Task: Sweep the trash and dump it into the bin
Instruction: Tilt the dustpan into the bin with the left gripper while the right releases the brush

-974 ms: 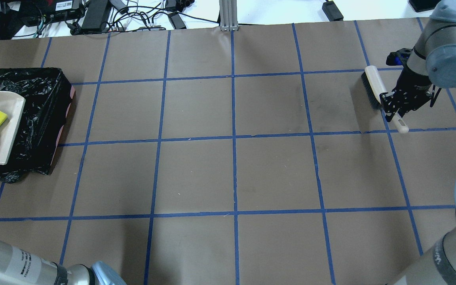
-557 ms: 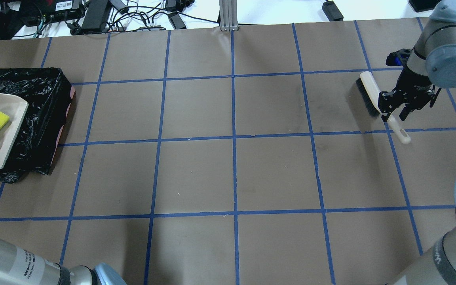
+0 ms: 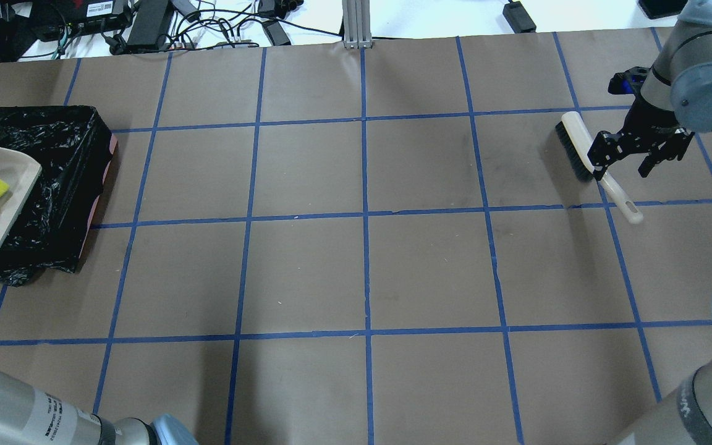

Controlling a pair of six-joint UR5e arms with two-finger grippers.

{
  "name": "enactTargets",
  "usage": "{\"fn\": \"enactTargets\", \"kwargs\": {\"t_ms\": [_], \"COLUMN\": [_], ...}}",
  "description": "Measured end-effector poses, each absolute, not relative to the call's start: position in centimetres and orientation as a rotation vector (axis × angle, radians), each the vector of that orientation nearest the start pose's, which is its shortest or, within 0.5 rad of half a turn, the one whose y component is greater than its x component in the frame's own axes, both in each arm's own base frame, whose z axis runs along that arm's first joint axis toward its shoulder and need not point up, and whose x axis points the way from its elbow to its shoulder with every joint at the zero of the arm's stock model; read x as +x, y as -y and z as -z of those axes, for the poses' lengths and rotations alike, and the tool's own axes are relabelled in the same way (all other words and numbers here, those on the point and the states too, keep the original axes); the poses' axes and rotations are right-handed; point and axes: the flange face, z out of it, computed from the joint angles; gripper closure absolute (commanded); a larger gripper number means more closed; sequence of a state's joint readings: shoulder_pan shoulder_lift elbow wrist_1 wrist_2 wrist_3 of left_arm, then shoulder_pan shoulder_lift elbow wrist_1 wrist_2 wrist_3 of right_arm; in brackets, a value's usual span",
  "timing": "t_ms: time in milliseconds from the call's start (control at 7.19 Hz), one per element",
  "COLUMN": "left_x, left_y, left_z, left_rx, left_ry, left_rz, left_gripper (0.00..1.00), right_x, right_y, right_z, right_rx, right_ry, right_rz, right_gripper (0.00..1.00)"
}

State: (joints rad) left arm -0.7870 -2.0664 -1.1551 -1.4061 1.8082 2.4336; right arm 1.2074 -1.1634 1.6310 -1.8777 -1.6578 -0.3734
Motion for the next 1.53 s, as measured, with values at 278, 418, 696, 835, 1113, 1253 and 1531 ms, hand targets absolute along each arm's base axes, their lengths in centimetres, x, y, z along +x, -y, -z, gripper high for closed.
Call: {"fn": "enactTargets", "kwargs": {"t_ms": [278, 418, 696, 835, 1113, 1253, 1531], "left_x": [40.3, 39.3, 37.4, 36.7, 36.0, 35.8, 35.1], "left_y": [58.3, 58.9, 59.9, 60.3, 60.4, 60.4, 60.4], "left_z": [-42.6, -43.2, -44.3, -44.5, -44.9, -45.1, -45.8], "left_rx": [-2.378, -2.405, -2.451, -2.464, -2.477, -2.482, -2.498], "left_ry": [2.166, 2.155, 2.138, 2.130, 2.125, 2.125, 2.116], "left_rz": [0.481, 0.536, 0.628, 0.657, 0.679, 0.688, 0.713], "left_gripper": [0.98, 0.98, 0.98, 0.98, 0.98, 0.98, 0.99], "right_x": [-9.7, -9.4, -7.1, -4.4, 2.5, 5.4, 8.3], "right_y": [60.6, 59.7, 56.4, 55.0, 53.4, 52.8, 51.3], "right_z": [-31.5, -35.1, -41.8, -44.2, -47.1, -47.6, -48.6], "right_rx": [-0.012, 0.005, 0.110, 0.145, 0.049, 0.017, -0.007], "right_ry": [-3.201, -3.227, -3.234, -3.233, -3.229, -3.194, -3.125], "right_rz": [-0.165, -0.088, -0.015, 0.010, 0.080, 0.103, 0.099], "right_gripper": [0.00, 0.00, 0.00, 0.00, 0.00, 0.00, 0.00]}}
